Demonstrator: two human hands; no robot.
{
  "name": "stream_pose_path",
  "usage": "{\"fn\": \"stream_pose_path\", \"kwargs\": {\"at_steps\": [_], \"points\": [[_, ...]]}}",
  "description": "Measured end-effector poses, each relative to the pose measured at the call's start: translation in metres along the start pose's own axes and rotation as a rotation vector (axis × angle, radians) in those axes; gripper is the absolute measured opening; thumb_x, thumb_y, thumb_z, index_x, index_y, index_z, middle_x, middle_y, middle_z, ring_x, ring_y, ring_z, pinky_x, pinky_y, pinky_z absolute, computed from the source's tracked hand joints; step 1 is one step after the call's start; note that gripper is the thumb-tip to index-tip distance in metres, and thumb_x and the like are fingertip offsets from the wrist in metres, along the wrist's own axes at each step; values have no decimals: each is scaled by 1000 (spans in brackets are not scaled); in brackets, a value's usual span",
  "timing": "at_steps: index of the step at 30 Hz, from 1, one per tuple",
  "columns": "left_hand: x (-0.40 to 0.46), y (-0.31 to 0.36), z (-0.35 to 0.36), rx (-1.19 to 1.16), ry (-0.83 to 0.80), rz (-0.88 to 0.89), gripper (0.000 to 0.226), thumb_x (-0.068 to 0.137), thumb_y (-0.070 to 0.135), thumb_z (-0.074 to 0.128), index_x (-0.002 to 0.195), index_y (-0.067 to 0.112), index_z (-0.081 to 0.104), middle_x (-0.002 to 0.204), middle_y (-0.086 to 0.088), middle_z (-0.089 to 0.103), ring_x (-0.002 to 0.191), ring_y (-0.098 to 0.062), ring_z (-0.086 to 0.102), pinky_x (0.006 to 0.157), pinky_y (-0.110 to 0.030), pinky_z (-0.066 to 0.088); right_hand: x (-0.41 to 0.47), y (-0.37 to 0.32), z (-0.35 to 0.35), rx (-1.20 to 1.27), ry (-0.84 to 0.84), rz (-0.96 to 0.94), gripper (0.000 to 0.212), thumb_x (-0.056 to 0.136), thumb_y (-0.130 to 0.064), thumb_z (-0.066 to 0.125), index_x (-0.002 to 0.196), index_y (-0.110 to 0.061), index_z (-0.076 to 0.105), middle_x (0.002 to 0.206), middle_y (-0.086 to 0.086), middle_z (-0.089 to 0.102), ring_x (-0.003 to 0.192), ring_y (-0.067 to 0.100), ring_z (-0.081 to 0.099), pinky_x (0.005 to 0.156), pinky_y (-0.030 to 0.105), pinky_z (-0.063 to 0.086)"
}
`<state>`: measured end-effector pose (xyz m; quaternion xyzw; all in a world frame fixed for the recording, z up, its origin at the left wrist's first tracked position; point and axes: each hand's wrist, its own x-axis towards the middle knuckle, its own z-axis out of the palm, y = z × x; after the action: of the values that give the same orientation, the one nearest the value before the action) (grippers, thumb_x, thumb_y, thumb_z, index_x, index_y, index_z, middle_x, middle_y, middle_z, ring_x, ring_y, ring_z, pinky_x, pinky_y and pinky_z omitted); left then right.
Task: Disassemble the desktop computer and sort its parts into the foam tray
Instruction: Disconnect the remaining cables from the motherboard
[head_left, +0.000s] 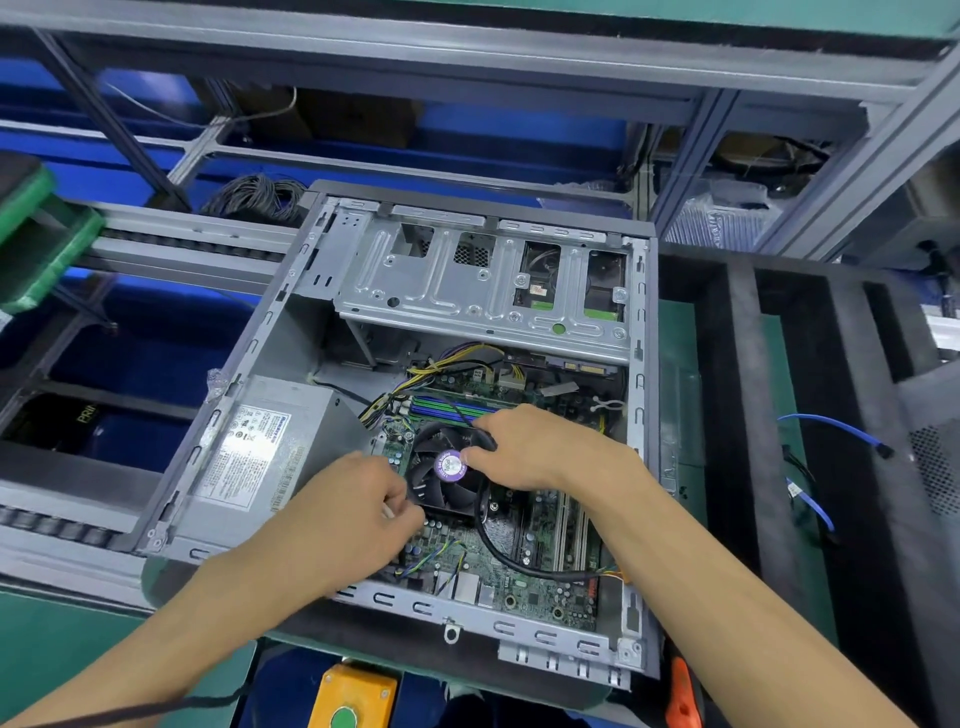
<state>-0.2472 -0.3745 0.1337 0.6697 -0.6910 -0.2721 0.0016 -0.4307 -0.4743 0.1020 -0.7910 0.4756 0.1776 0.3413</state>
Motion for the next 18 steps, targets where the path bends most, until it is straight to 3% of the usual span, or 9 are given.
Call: {"fn": "stream_pose_path", "kwargs": {"at_steps": [2, 5, 8, 11, 15, 18], "points": [[-3, 2, -3, 87, 81, 73, 38, 91, 33, 55, 56, 19, 44, 73, 6, 49, 82, -10, 48, 77, -26, 42, -1, -1, -1, 0, 1, -1, 57, 104, -49, 43, 133, -1, 57, 124, 20, 65, 113, 36, 63, 94, 45, 54], [-2, -2, -14, 324, 157, 256, 47, 96, 43, 46, 55, 19, 47, 66, 9, 52, 79, -13, 48, 86, -29, 39, -7, -6, -4, 14, 27, 0, 58, 105, -51, 40, 138, -5, 54, 130, 19, 63, 118, 37, 60, 99, 45, 51], [1, -15, -28, 463, 125, 415, 52, 100, 48, 41, 54, 24, 51, 58, 10, 48, 73, -13, 42, 82, -28, 30, -13, -18, -14, 30, 247, -97, 48, 105, -46, 42, 138, -14, 56, 131, 13, 64, 118, 33, 60, 98, 45, 51], [-1, -25, -33, 468, 267, 563, 53, 95, 42, 46, 48, 23, 60, 50, 12, 50, 65, -14, 42, 75, -29, 33, -7, -38, -27, 49, 407, -268, 33, 104, -31, 48, 127, -16, 67, 119, 6, 71, 112, 28, 62, 93, 43, 52], [0, -35, -26, 339, 321, 579, 50, 97, 37, 47, 51, 23, 60, 52, 13, 51, 66, -13, 40, 78, -30, 37, 18, -70, -23, -165, 351, -311, 31, 102, -29, 48, 112, -8, 68, 111, 13, 69, 111, 32, 58, 85, 40, 51], [1, -40, -22, 287, 310, 554, 51, 99, 39, 45, 56, 23, 64, 61, 15, 55, 77, -12, 45, 89, -28, 38, 36, -83, -7, -298, 219, -249, 25, 98, -35, 53, 93, -11, 58, 109, 13, 67, 109, 34, 58, 82, 40, 41]]}}
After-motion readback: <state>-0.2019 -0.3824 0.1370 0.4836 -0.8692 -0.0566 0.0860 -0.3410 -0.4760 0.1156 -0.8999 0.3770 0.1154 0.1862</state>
